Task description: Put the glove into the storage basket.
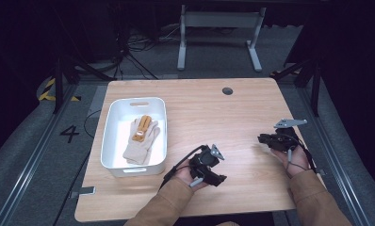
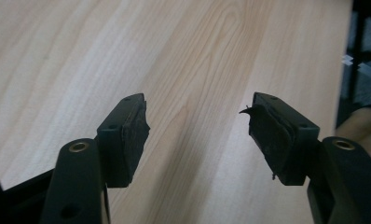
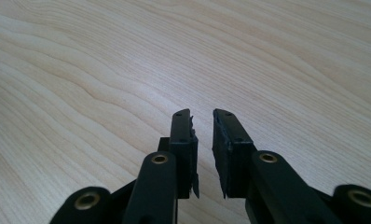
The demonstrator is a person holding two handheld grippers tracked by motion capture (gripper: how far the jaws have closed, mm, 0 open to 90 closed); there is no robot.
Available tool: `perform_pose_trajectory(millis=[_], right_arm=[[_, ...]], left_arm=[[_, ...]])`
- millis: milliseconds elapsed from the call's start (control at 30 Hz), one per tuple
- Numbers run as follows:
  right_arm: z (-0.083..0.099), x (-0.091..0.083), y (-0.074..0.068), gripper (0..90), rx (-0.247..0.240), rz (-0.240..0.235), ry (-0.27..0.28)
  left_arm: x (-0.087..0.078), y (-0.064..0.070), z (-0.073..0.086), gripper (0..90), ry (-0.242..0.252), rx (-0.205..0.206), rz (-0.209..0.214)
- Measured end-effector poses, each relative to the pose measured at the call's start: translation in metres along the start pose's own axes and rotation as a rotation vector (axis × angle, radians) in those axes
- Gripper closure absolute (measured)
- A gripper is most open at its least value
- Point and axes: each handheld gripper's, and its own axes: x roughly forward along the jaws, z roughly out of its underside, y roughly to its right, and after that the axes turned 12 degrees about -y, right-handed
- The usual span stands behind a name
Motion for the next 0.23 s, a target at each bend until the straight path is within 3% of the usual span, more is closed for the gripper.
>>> perform_pose_trajectory(millis=[67,133,233], right_arm=[[-0.0001,0.0013,-0.0011,77.4,-0.005,-0.001,-0.001],[0.0001,0.0014,-0.0014,75.7,-0.004,-0.006,0.003],[0.0003,0.0015,-0.0015,75.0,-0.003,-0.009,0.006]], left_arm=[[0.0072,-0.0005,-0.0005,37.1,-0.015,-0.008,-0.003],[0.0094,-0.002,0.0004,36.4,-0.034,-0.004,-0.035],[0.0076,-0.0029,0.0017,35.8,-0.021,-0.017,-0.024]])
